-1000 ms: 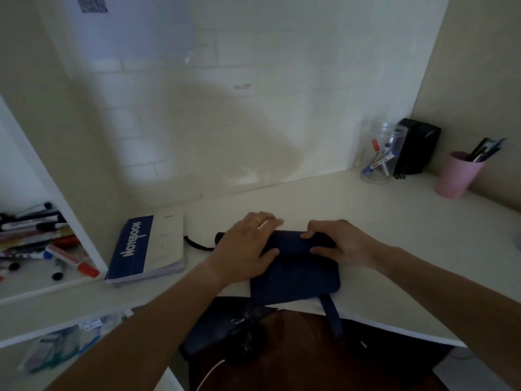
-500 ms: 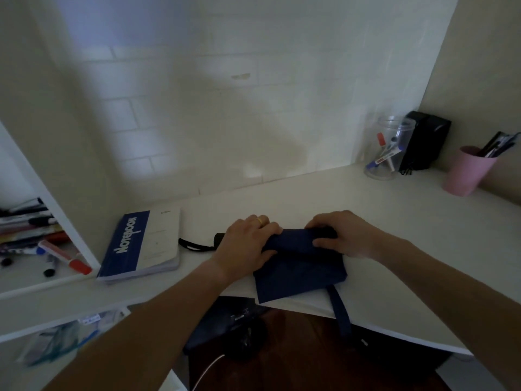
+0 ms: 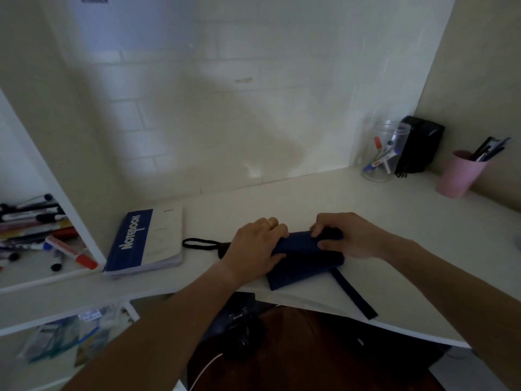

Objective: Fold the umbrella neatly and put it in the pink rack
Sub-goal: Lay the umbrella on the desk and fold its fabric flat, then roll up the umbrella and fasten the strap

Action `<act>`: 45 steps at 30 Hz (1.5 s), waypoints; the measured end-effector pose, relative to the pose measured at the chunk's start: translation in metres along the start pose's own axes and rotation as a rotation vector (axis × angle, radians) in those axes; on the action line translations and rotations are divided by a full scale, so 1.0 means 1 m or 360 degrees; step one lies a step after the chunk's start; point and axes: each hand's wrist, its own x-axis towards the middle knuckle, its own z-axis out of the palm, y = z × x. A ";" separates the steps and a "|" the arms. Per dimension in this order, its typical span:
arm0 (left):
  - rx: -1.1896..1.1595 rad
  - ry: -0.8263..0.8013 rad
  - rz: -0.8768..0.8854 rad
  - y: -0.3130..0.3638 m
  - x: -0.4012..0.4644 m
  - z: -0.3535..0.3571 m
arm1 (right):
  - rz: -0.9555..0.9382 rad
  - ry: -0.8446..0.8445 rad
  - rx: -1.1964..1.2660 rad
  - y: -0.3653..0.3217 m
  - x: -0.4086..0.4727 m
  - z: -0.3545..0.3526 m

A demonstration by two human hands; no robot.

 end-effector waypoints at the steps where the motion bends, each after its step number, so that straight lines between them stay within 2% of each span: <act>1: 0.0038 0.0010 0.0020 0.002 0.001 0.001 | 0.0024 -0.0029 0.0029 0.000 -0.001 -0.002; 3: -0.0016 -0.0047 0.0002 0.004 0.007 -0.003 | 0.0024 -0.0017 -0.0032 -0.001 -0.001 -0.001; 7: -0.0767 -0.0442 -0.0421 -0.002 0.023 -0.024 | -0.0119 0.0157 -0.0278 0.000 -0.009 0.012; 9: -0.0961 -0.0536 -0.0502 -0.004 0.023 -0.021 | -0.0162 0.0238 -0.0314 0.003 -0.015 0.019; 13: -0.0810 -0.0588 -0.0458 -0.003 0.020 -0.011 | -0.0022 0.0400 -0.0262 -0.004 -0.032 0.032; 18: -0.0714 -0.0574 -0.0392 0.000 0.018 -0.008 | 0.0299 0.0906 -0.0426 -0.026 -0.103 0.076; 21: -0.0687 -0.0541 -0.0398 0.006 0.012 -0.005 | 0.0387 0.0958 -0.0585 -0.039 -0.130 0.104; 26: -0.0568 -0.0439 -0.0364 0.024 0.002 -0.007 | 0.0246 0.0867 -0.0802 -0.056 -0.128 0.122; 33: -0.0419 -0.0218 -0.0327 0.049 -0.004 -0.017 | -0.0010 0.0965 -0.0836 -0.064 -0.125 0.124; 36: -0.0217 -0.0105 -0.0115 0.057 -0.006 -0.011 | -0.0088 0.0978 -0.0727 -0.073 -0.123 0.116; 39: -0.0132 0.0032 0.0014 0.064 -0.016 -0.002 | -0.0046 0.1066 -0.0422 -0.069 -0.123 0.096; 42: -0.0183 0.0126 0.0067 0.065 -0.029 0.003 | 0.0160 0.0977 -0.0020 -0.065 -0.123 0.085; 45: -0.0338 0.0038 0.0083 0.059 -0.036 -0.001 | 0.0243 0.0923 0.0102 -0.066 -0.122 0.086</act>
